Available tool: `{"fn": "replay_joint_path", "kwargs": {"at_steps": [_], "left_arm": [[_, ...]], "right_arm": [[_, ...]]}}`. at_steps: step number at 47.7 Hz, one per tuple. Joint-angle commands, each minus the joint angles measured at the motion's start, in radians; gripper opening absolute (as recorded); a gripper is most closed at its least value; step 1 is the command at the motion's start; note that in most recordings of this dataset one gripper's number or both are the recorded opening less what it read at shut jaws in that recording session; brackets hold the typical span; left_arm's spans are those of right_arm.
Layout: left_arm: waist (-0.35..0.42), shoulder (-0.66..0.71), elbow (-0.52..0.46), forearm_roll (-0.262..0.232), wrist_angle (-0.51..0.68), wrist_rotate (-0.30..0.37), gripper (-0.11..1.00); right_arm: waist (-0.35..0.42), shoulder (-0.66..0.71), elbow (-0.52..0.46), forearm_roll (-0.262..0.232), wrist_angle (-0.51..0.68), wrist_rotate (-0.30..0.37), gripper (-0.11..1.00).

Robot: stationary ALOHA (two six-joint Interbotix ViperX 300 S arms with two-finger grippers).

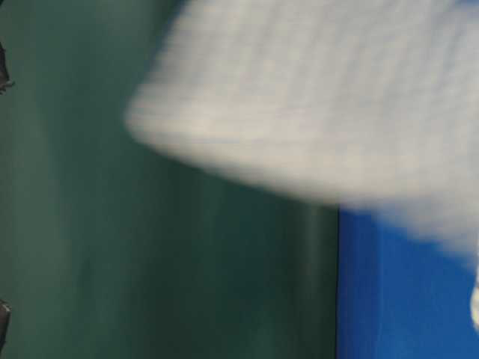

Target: Lift the towel with both arms.

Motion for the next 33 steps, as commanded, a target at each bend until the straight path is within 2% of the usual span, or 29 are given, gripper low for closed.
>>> {"fn": "replay_joint_path", "kwargs": {"at_steps": [1,13,25,33], "left_arm": [[-0.009,-0.017,-0.012,0.002,-0.009,0.002,0.86],[-0.044,0.012,0.009,0.002,-0.009,0.000,0.86],[-0.106,0.132,0.055,0.000,-0.017,-0.005,0.86],[-0.130,0.233,0.089,0.000,-0.071,-0.006,0.86]], "right_arm": [[0.002,-0.005,-0.025,-0.002,-0.005,0.002,0.71],[0.005,0.018,-0.003,0.002,-0.005,0.009,0.70],[0.048,0.118,0.046,0.020,-0.009,0.012,0.70],[0.092,0.199,0.092,0.035,-0.023,0.012,0.70]]}}
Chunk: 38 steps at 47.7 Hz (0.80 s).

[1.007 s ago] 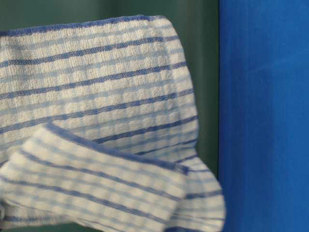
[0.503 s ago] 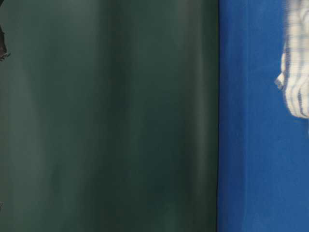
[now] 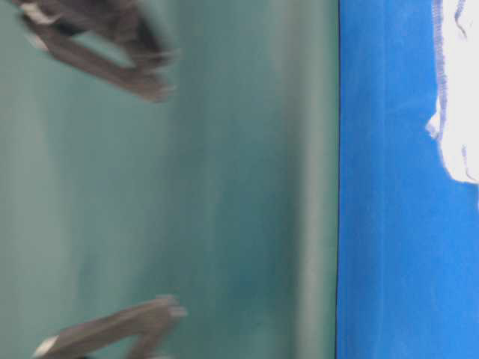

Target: Lift the towel with both arms.

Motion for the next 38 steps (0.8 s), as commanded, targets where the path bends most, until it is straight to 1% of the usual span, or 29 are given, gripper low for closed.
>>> {"fn": "replay_joint_path", "kwargs": {"at_steps": [1,6,13,19,22,31,38], "left_arm": [[-0.011,0.043,0.003,0.000,-0.037,-0.003,0.86],[-0.017,0.098,0.021,-0.002,-0.061,-0.006,0.86],[-0.043,0.186,0.051,-0.003,-0.149,-0.011,0.86],[-0.078,0.262,0.064,-0.003,-0.235,-0.009,0.86],[-0.081,0.295,0.064,-0.003,-0.259,-0.011,0.86],[-0.081,0.407,0.066,-0.003,-0.311,-0.011,0.86],[-0.069,0.486,0.064,-0.003,-0.354,-0.006,0.86]], "right_arm": [[0.021,0.031,0.009,0.012,-0.023,0.002,0.70],[0.035,0.072,0.032,0.023,-0.046,0.002,0.70],[0.061,0.146,0.072,0.043,-0.091,0.002,0.70],[0.074,0.209,0.098,0.066,-0.156,0.003,0.70],[0.075,0.244,0.114,0.084,-0.207,0.011,0.70],[0.074,0.334,0.138,0.087,-0.334,0.020,0.70],[0.074,0.388,0.140,0.087,-0.390,0.020,0.70]]}}
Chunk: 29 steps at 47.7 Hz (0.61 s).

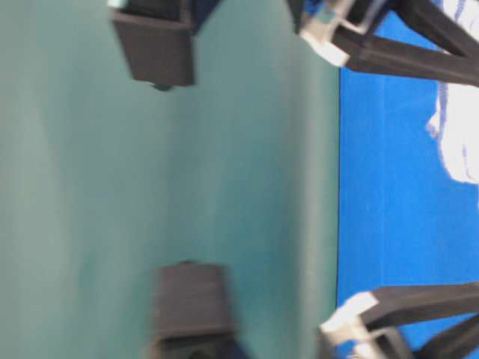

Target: Lift the towel with both arms.

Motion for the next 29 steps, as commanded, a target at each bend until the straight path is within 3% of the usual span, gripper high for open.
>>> {"fn": "replay_joint_path", "kwargs": {"at_steps": [1,20,24,29], "left_arm": [[0.012,0.023,-0.009,-0.003,-0.032,0.002,0.86],[0.026,0.097,-0.008,-0.003,-0.091,0.002,0.79],[0.026,0.097,-0.009,-0.002,-0.080,0.002,0.68],[0.026,0.097,-0.014,-0.002,-0.058,0.003,0.39]], "right_arm": [[0.002,0.012,-0.005,0.003,-0.035,0.002,0.70],[0.000,0.103,-0.005,0.003,-0.103,0.000,0.67],[0.000,0.103,-0.006,0.003,-0.103,0.002,0.65],[-0.002,0.103,-0.011,0.000,-0.103,-0.002,0.57]]}}
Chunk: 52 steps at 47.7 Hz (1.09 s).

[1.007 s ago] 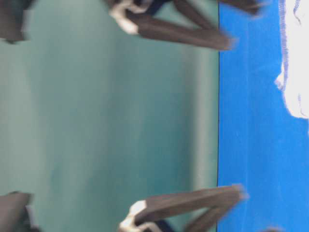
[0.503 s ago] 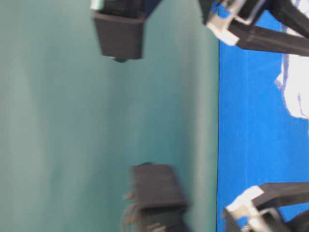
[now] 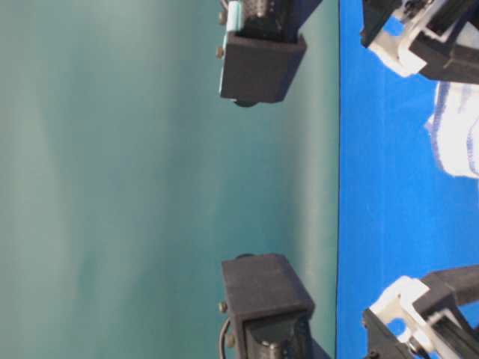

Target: Lift the towel with both arms.

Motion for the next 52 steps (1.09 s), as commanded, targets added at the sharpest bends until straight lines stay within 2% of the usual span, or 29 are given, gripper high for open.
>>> {"fn": "replay_joint_path", "kwargs": {"at_steps": [1,7,10,21,28,37,52], "left_arm": [[0.000,-0.009,-0.012,-0.002,0.017,-0.002,0.34],[0.000,-0.029,-0.021,-0.002,0.071,0.003,0.06],[0.000,-0.044,-0.031,0.000,0.100,0.005,0.03],[0.005,-0.112,-0.043,0.000,0.155,0.005,0.03],[0.026,-0.204,-0.051,0.000,0.218,0.003,0.03],[0.100,-0.364,-0.071,0.000,0.324,0.003,0.03],[0.219,-0.614,-0.118,0.005,0.402,0.006,0.03]], "right_arm": [[-0.002,-0.011,-0.014,0.000,-0.008,-0.005,0.53],[-0.002,-0.023,-0.021,0.000,-0.003,-0.009,0.20],[-0.002,-0.040,-0.021,0.000,0.000,-0.017,0.06],[-0.003,-0.120,-0.021,-0.034,0.015,-0.023,0.05],[-0.011,-0.224,-0.048,-0.044,0.106,-0.023,0.05],[-0.034,-0.377,-0.098,-0.075,0.258,-0.023,0.05],[-0.106,-0.560,-0.178,-0.141,0.368,-0.025,0.05]]}}
